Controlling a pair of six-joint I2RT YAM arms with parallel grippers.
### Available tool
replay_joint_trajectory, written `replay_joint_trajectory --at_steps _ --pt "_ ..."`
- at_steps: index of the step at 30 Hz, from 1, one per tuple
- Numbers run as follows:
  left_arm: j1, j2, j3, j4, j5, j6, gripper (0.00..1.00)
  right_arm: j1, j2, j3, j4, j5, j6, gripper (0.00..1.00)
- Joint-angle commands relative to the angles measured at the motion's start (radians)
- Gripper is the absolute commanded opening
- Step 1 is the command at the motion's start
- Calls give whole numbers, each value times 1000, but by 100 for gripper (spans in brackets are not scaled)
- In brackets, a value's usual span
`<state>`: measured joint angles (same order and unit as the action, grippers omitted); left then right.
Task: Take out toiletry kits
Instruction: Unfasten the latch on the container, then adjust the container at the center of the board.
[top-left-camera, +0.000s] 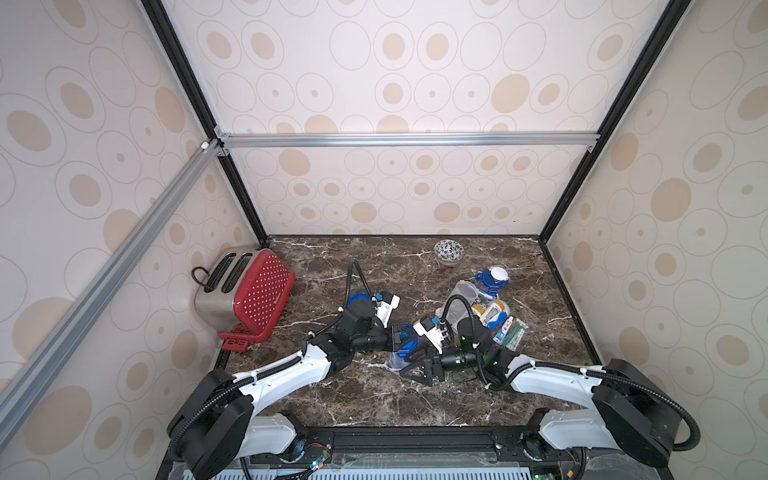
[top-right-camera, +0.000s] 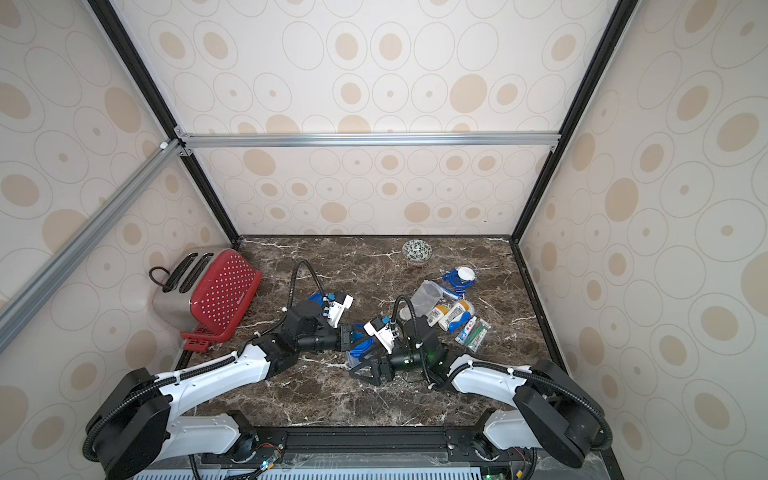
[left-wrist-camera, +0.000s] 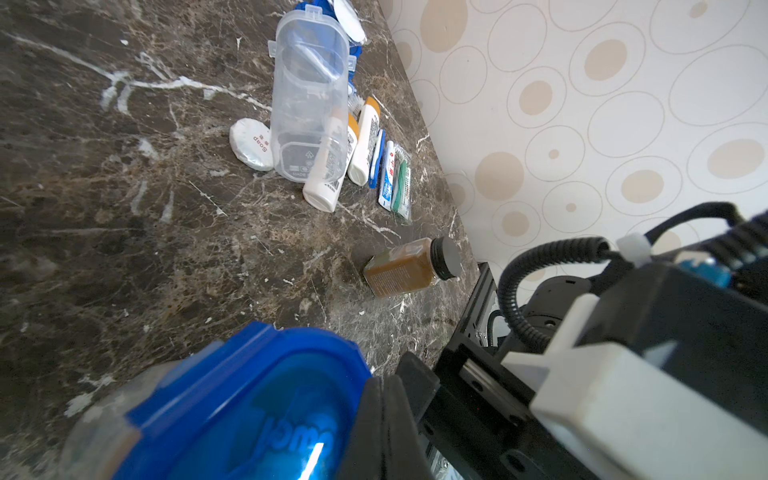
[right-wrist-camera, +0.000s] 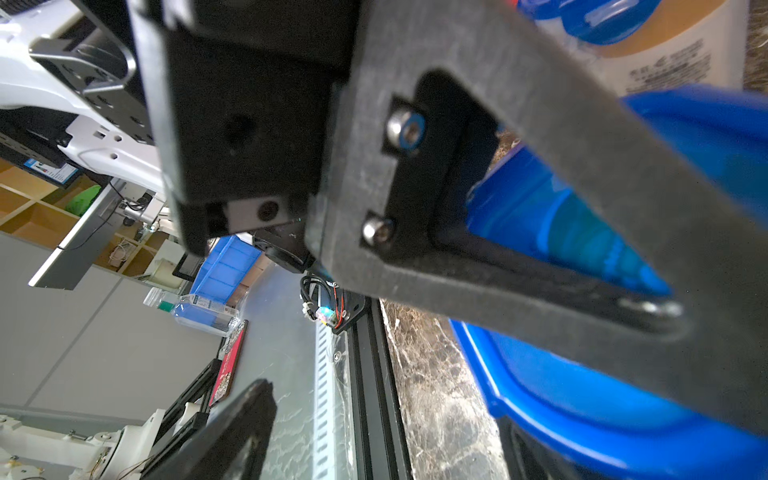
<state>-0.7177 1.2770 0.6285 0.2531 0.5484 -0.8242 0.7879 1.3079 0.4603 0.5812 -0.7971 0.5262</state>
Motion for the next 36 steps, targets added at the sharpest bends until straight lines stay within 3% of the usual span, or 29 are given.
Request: replay_joint_trajectory --at_steps 1,11,19,21,24,28,32,36 --pt "-3 46 -56 -126 -34 -9 0 20 -5 10 209 -45 15 86" --pt "-4 56 -66 -115 -32 -9 0 28 -21 12 221 -82 34 88" --pt "0 -5 59 -275 -55 50 0 28 -57 85 -194 -85 -187 89" --pt "5 -24 131 -350 -60 79 6 28 -68 111 -292 -52 -237 89" --pt "9 -46 244 -456 -80 124 30 27 -83 123 -352 -28 -268 90" --pt "11 -87 351 -573 -123 166 45 25 -115 157 -502 35 -321 91" --pt "11 -155 383 -690 -201 195 49 26 -170 162 -585 77 -340 90" --pt "11 -206 401 -923 -367 216 49 12 -202 215 -709 221 -384 90"
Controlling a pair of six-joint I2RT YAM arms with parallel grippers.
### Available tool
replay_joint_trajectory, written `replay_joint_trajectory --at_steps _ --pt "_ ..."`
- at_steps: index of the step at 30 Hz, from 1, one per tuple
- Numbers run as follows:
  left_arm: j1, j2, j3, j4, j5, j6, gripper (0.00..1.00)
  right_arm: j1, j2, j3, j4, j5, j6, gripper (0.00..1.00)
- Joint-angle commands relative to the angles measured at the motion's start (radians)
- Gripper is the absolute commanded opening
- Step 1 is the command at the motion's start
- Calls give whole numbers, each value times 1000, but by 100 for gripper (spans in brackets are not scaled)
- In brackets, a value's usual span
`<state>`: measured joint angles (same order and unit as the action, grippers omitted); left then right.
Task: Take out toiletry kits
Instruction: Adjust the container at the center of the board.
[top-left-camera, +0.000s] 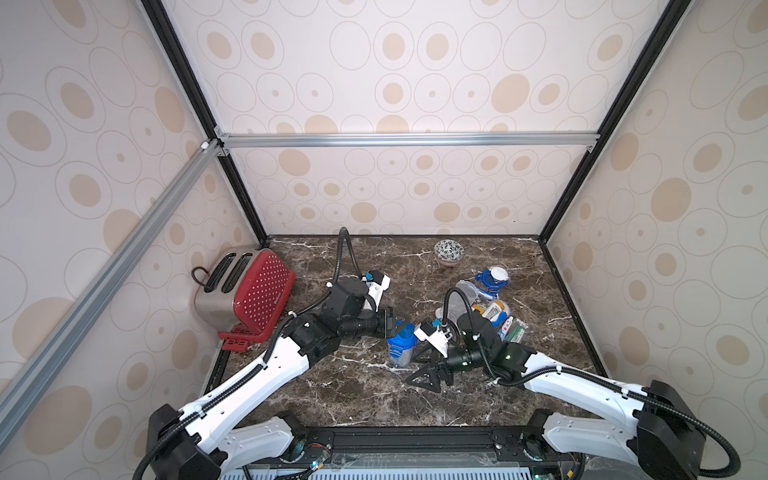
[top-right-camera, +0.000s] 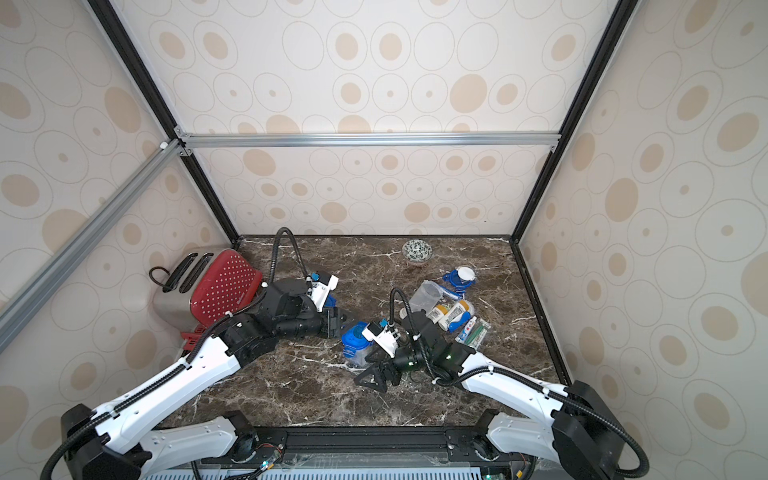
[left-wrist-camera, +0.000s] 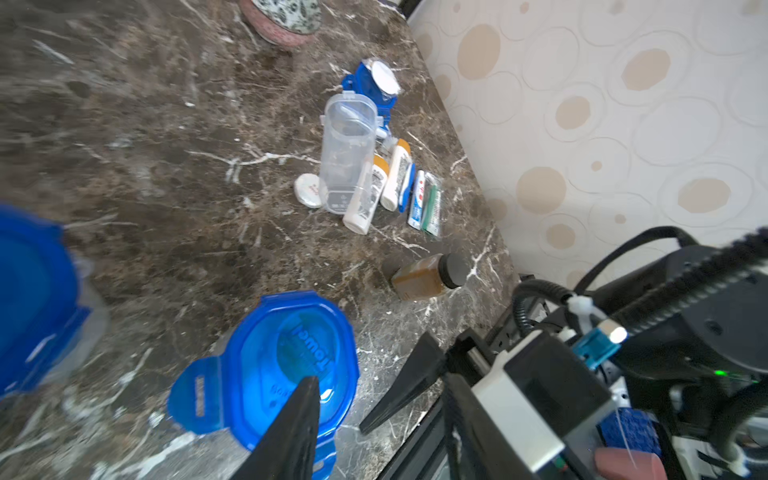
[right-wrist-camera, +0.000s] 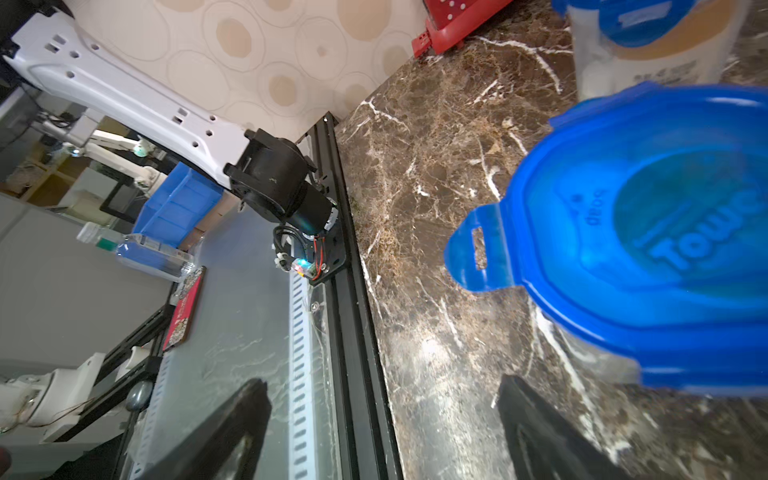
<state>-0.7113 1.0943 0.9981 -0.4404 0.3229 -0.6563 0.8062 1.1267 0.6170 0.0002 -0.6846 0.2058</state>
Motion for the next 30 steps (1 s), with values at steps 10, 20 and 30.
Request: replay_joint_trajectory --at_steps 10,20,30 --pt "4 -33 -69 -146 -49 16 50 -91 86 219 -307 210 -91 93" --pt "4 75 -84 -25 7 7 46 -92 209 307 -316 96 -121 89" --pt "4 137 -70 -17 -14 26 44 -91 207 291 -290 24 -122 89"
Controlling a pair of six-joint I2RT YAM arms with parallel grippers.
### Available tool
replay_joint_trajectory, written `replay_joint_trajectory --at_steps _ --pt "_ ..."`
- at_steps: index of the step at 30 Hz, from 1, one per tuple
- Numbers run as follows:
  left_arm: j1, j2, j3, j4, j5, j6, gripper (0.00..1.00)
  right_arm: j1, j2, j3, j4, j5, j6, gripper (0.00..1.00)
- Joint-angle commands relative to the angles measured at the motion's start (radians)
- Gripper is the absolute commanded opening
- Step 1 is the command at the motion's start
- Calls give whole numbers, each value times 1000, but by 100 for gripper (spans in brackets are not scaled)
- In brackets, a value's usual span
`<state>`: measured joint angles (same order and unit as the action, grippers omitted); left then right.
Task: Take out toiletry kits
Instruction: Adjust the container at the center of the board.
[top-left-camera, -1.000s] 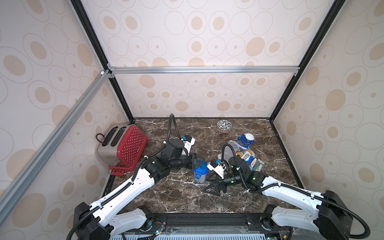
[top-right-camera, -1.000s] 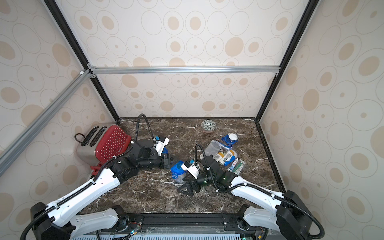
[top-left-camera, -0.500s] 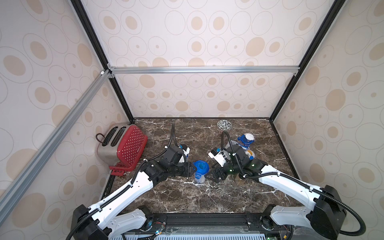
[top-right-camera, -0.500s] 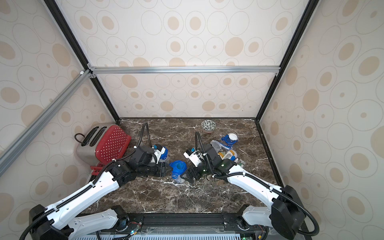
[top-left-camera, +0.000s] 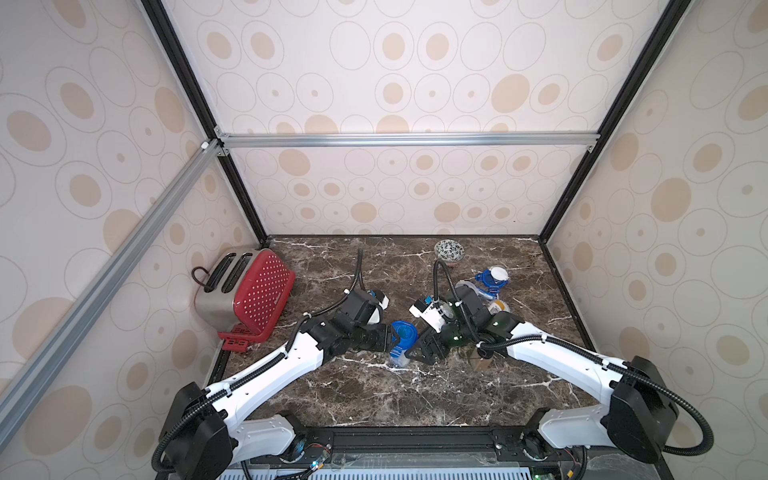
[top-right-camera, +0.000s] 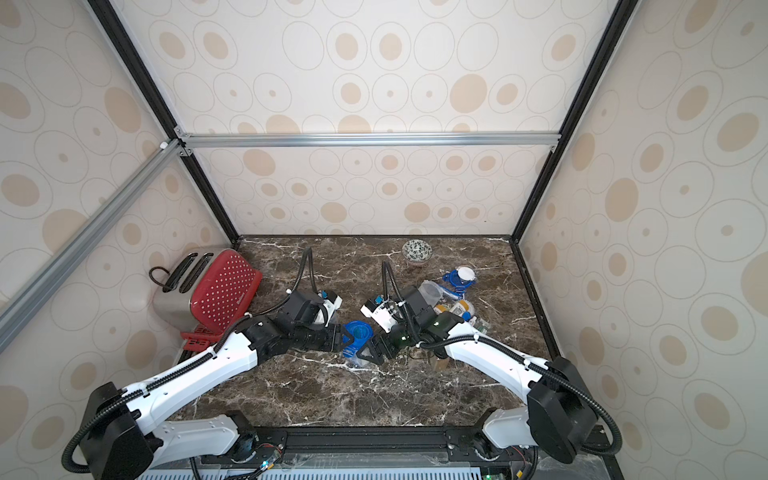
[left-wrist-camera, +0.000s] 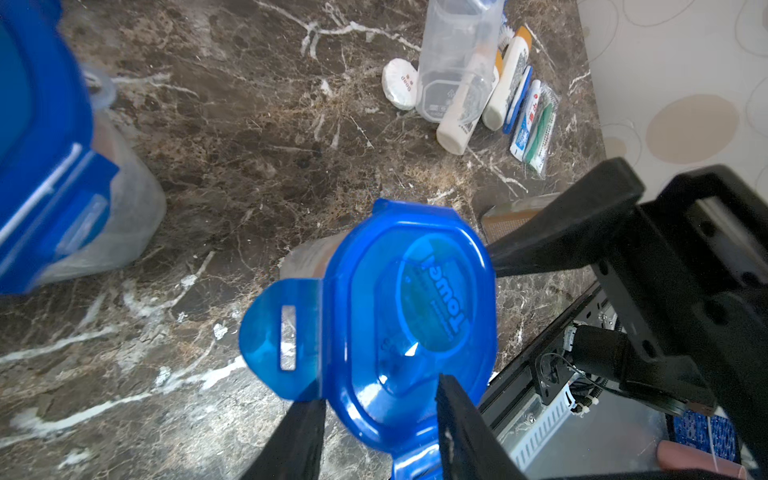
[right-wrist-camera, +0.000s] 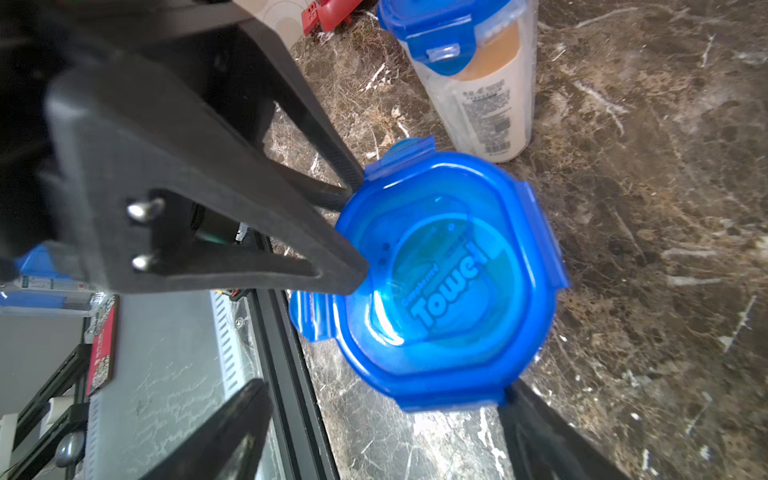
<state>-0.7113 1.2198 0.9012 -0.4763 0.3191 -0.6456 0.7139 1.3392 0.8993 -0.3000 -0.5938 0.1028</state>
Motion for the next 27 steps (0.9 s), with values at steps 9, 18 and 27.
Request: replay_joint_trajectory --at_steps 9,18,27 --pt "4 27 50 -18 -46 44 43 35 -45 -46 56 -123 21 88" --pt "7 46 65 -39 -71 62 45 56 -69 -113 134 -155 75 88" --pt "9 -6 133 -174 -176 110 54 56 -62 -137 188 -192 112 88"
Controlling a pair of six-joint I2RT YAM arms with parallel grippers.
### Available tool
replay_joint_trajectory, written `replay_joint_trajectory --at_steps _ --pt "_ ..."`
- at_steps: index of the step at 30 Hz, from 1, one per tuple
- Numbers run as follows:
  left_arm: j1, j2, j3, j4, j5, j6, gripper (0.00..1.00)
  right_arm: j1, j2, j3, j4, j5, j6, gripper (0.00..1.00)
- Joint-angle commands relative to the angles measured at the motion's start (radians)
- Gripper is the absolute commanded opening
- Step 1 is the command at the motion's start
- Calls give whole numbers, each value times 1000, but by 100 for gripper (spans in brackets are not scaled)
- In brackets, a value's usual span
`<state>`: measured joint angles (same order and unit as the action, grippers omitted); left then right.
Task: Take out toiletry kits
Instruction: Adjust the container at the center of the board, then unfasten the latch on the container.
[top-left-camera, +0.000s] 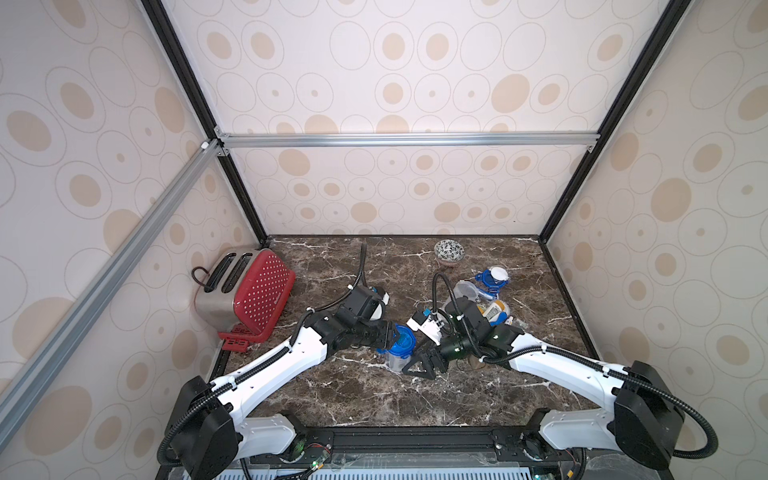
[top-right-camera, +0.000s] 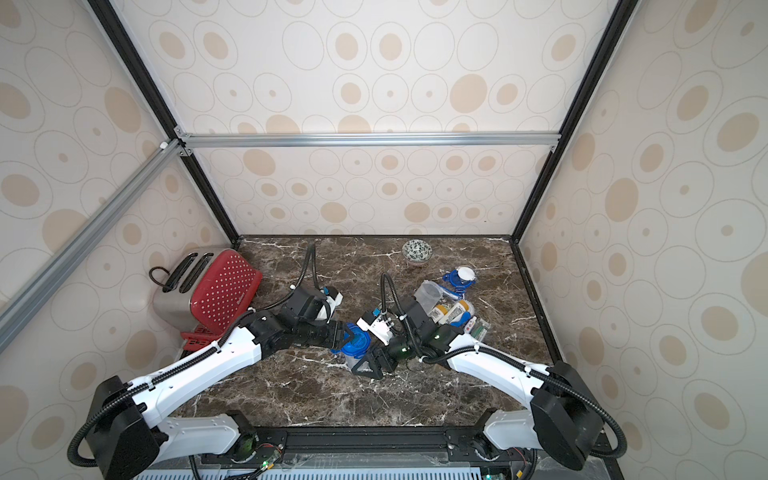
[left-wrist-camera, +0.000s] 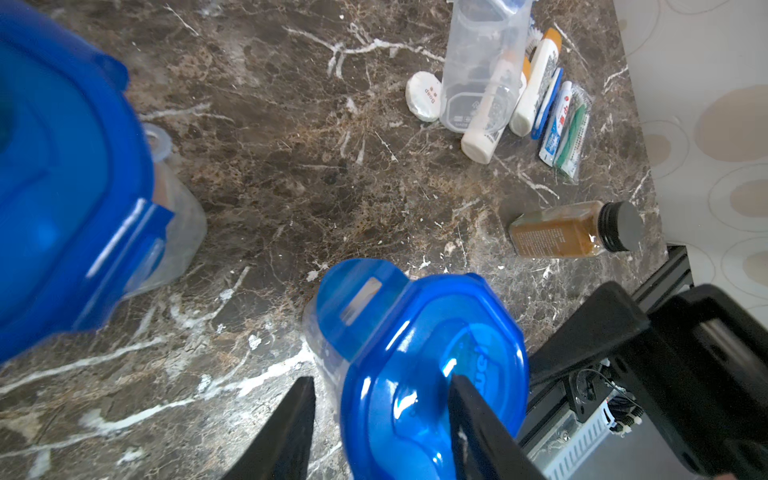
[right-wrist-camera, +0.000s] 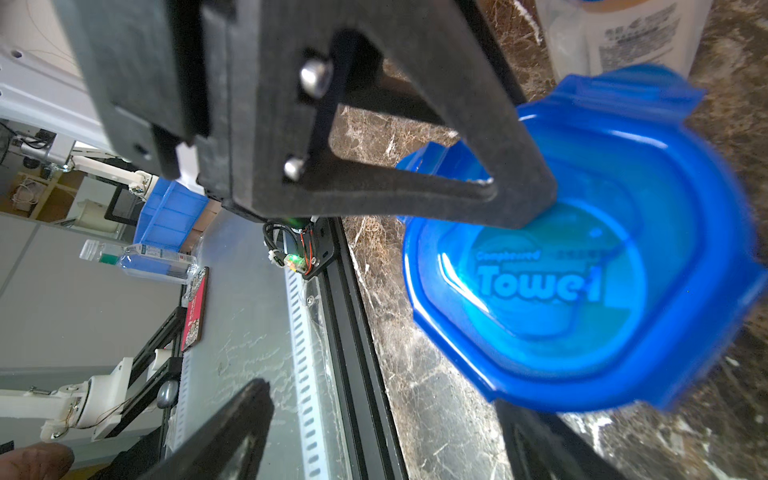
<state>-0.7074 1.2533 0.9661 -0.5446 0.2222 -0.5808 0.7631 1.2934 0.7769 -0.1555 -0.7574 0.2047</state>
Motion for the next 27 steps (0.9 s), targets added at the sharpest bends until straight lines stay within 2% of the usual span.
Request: replay_joint_trajectory --at_steps 1,5,8,12,18,21,27 --pt "5 -57 83 -136 -100 53 55 7 -19 -21 58 -30 19 88" --pt "6 -111 133 -208 -141 70 57 6 -17 -40 108 -54 49 89" --pt "6 -127 128 -175 -65 54 55 8 -9 -60 176 -68 89 89" --pt "6 -127 72 -11 87 8 50 8 1 -82 261 -102 139 89" --pt "5 -50 -13 245 270 -97 37 8 -22 -90 179 -49 74 89" --pt "5 -17 -35 308 297 -118 32 5 -41 -109 158 6 47 89" --pt "5 42 -88 399 339 -153 22 5 -55 -140 201 -17 70 89"
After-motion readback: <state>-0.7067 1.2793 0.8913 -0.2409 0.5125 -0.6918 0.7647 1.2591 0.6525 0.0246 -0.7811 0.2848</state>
